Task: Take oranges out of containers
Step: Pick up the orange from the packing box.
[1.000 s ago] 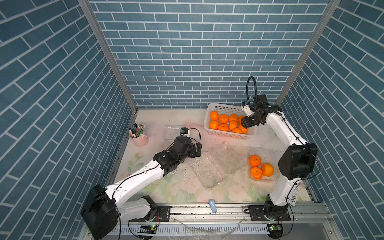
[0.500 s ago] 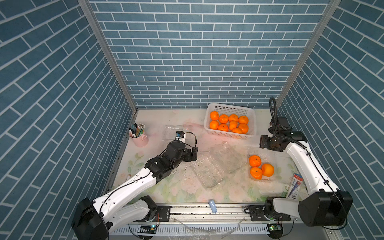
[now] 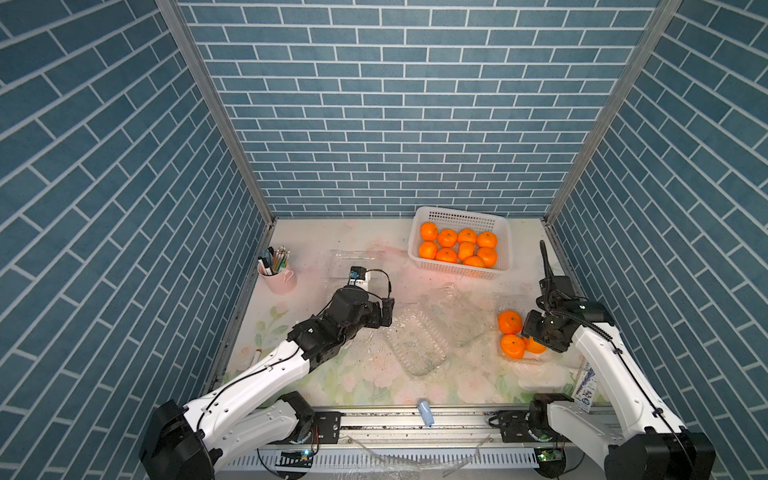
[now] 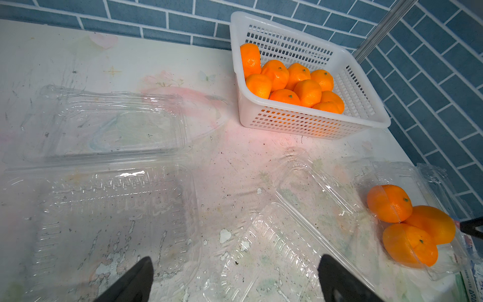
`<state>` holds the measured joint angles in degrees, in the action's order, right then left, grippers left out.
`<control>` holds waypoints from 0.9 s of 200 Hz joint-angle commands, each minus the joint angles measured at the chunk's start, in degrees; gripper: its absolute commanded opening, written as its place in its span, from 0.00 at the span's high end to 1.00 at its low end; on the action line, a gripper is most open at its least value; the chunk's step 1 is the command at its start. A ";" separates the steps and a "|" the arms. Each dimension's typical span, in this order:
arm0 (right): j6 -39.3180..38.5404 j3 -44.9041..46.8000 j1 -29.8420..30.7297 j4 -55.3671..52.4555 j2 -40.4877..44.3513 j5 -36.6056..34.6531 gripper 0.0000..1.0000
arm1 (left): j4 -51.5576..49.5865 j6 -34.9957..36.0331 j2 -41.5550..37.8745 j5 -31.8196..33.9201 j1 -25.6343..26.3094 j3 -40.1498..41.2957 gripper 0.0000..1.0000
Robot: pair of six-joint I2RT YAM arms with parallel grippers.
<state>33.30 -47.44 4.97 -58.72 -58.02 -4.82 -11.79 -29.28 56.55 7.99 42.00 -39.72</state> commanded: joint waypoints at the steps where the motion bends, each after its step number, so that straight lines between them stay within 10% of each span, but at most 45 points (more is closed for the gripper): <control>1: 5.30 -0.22 -0.05 -0.17 0.19 -1.38 0.41 | 1.33 -0.93 -1.30 -0.11 -0.33 2.15 0.01; 180: 2.73 2.40 -0.51 10.79 -15.62 -6.63 0.42 | 5.82 -2.86 -1.79 -2.70 -0.31 4.92 0.01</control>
<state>38.46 -44.71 4.58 -49.63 -71.35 -11.44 -7.60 -31.81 53.69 5.28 41.98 -34.79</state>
